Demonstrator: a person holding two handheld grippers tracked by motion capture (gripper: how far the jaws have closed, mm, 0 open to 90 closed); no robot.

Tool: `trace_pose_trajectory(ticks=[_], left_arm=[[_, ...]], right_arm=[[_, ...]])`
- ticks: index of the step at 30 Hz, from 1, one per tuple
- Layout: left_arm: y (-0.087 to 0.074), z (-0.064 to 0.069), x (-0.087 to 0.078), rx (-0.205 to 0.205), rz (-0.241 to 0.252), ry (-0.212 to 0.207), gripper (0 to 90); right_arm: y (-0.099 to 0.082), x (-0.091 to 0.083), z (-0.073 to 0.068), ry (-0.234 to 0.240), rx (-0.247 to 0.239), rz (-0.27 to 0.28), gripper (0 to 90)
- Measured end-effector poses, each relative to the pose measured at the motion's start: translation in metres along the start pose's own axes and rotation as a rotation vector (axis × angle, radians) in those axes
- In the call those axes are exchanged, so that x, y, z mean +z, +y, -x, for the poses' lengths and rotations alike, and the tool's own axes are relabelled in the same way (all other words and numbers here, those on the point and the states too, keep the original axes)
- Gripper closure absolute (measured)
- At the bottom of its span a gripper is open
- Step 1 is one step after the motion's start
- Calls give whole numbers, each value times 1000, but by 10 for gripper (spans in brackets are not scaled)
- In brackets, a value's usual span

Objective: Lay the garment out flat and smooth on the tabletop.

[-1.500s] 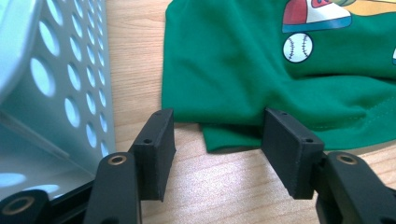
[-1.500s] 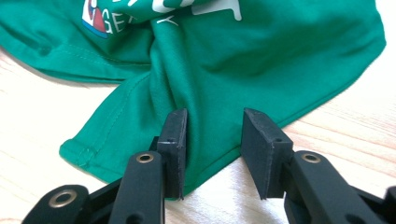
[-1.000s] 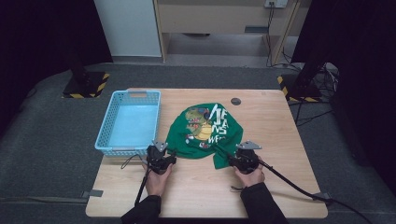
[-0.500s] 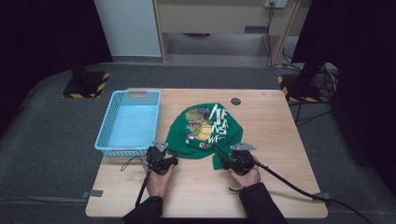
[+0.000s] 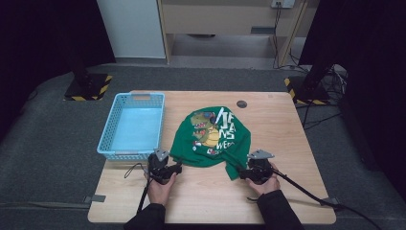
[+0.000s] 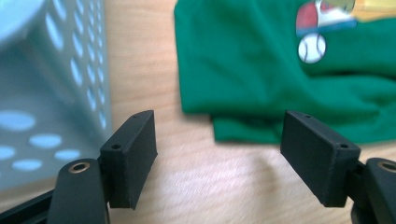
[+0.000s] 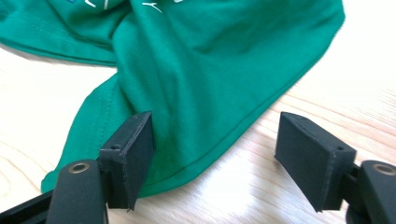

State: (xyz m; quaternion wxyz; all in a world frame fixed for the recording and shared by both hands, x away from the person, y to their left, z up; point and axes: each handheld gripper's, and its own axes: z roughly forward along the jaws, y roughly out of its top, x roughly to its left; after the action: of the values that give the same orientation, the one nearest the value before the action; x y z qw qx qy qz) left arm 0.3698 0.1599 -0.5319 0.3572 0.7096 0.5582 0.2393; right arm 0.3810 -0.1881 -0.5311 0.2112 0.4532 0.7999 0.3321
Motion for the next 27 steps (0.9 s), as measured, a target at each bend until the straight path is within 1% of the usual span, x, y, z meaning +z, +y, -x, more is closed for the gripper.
trace_pose_trajectory(ticks=[1, 2, 3, 4, 7, 9, 10, 12, 15, 19, 22, 25, 27], left_arm=[[2, 1, 1, -5, 14, -3, 264], [2, 1, 2, -10, 15, -1, 266], [3, 1, 5, -7, 8, 8, 266], [4, 2, 7, -2, -18, 18, 268], [6, 4, 11, 25, -56, 49, 250], [5, 4, 11, 26, -58, 56, 230], [5, 3, 11, 18, -62, 56, 222], [5, 2, 9, 17, -74, 58, 210], [3, 0, 5, 26, -81, 53, 205], [-4, -2, -3, 36, -80, 33, 197], [-8, -2, -9, 49, -82, 26, 197], [-12, -1, -15, 67, -89, 20, 197], [-14, -1, -19, 72, -96, 10, 197]], right_arm=[[-1, -1, 2, 0, 1, 1, 272], [-2, -2, 3, -1, 1, 4, 271], [-3, -2, 4, 0, 4, 7, 271], [-4, -3, 5, 0, 5, 9, 268], [-5, -3, 6, 0, 0, 14, 263], [-5, -3, 6, -1, -5, 16, 256], [-6, -3, 7, 0, -6, 16, 252], [-7, -4, 10, 0, -3, 20, 246], [-11, -7, 14, -4, 2, 24, 236], [-16, -12, 23, -8, 11, 25, 222], [-19, -13, 27, -12, 9, 27, 214], [-21, -15, 30, -15, -4, 33, 207], [-23, -17, 32, -18, -8, 33, 200]])
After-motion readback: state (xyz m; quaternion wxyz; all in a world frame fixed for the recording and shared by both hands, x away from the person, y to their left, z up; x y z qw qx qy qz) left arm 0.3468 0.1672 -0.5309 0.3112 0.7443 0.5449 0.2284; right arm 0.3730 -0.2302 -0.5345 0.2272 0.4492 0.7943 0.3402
